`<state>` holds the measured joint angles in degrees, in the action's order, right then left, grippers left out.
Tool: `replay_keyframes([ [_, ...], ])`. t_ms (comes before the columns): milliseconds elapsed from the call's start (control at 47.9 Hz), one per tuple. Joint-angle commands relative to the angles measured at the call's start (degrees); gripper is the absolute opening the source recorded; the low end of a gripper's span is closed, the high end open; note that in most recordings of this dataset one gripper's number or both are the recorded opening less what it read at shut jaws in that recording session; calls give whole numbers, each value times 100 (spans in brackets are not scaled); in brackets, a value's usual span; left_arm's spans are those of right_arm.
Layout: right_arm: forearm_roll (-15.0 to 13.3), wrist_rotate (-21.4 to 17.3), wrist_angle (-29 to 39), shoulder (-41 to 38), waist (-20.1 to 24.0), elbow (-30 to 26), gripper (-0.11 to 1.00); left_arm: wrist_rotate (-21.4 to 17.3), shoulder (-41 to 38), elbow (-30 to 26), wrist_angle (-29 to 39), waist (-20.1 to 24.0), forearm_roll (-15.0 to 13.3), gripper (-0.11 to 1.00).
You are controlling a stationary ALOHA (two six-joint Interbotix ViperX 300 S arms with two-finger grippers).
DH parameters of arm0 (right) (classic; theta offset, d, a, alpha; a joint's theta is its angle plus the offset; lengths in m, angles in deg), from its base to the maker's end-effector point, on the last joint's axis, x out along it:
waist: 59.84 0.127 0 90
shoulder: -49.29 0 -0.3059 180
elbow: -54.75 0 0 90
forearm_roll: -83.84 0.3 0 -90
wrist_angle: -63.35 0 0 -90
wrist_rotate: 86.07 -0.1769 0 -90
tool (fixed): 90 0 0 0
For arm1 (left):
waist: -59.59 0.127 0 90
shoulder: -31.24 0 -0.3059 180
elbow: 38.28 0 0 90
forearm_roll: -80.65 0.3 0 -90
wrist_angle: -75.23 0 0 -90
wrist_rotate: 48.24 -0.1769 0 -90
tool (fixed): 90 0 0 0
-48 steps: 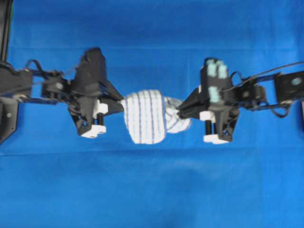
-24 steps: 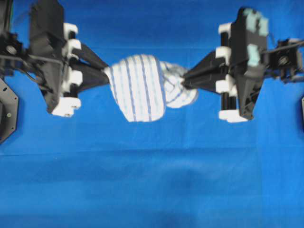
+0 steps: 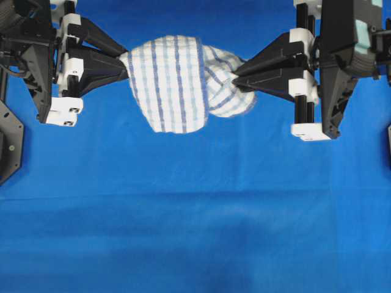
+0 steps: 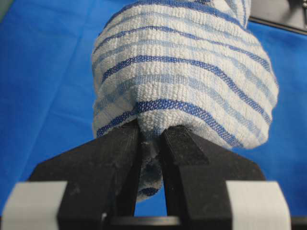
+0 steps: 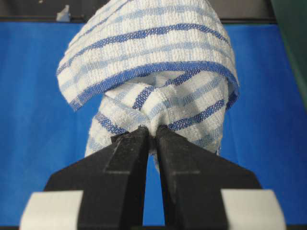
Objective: Lift the towel with both arms.
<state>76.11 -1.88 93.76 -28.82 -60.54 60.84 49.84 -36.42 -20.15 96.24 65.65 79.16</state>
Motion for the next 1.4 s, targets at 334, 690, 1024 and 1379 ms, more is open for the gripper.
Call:
replay_keyframes([
  [334, -26, 35, -18, 79, -9, -132, 10, -149, 18, -185, -88, 9, 9, 18],
  [690, -202, -26, -18, 79, -70, -132, 67, -158, 44, -158, -132, -88, 9, 90],
  [1024, -202, -237, -44, 70, -44, 229, 64, -141, -123, 132, -211, -360, 9, 89],
  [1379, -193, -686, -606, -281, 290, 1222, 64, -88, -958, 967, -1099, -879, 9, 89],
])
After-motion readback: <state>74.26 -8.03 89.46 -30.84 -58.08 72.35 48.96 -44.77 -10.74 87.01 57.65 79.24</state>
